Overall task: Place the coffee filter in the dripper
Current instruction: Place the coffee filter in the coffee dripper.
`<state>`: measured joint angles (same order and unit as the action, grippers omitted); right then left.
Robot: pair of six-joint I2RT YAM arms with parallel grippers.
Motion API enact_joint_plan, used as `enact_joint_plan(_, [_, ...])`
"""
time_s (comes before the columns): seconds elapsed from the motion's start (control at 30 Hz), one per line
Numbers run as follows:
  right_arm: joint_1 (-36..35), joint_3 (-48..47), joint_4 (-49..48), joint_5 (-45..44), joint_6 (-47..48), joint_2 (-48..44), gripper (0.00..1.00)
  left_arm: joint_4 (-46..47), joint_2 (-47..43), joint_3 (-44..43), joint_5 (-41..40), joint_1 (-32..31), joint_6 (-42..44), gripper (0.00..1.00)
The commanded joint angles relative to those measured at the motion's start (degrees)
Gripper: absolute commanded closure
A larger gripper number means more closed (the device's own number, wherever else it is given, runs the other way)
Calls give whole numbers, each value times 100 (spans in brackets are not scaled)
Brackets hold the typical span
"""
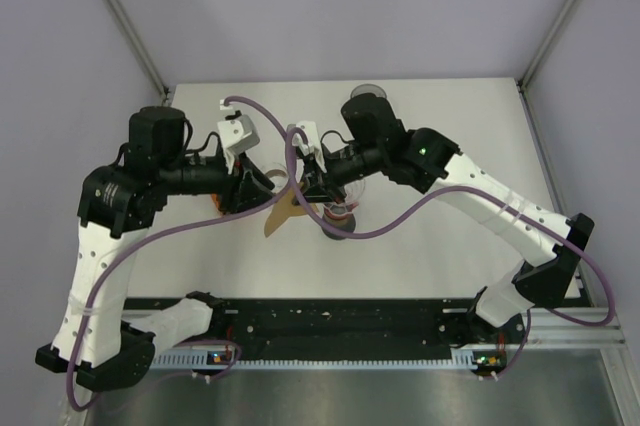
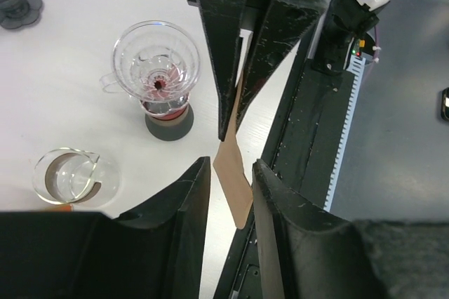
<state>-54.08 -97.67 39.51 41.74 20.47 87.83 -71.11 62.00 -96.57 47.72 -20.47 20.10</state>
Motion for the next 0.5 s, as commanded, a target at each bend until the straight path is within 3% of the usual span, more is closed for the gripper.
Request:
enact_joint_plan(0.0, [47, -95, -48, 133, 115, -135, 100, 502, -91, -98, -211, -19, -375, 63])
enact_joint_plan(0.23, [38, -77, -57, 151, 150, -135, 100, 484, -83, 16, -114, -19, -375, 86])
enact_joint_plan(0.47, [38, -68, -57, 194, 159, -144, 100, 502, -47, -10, 0, -18, -392, 99])
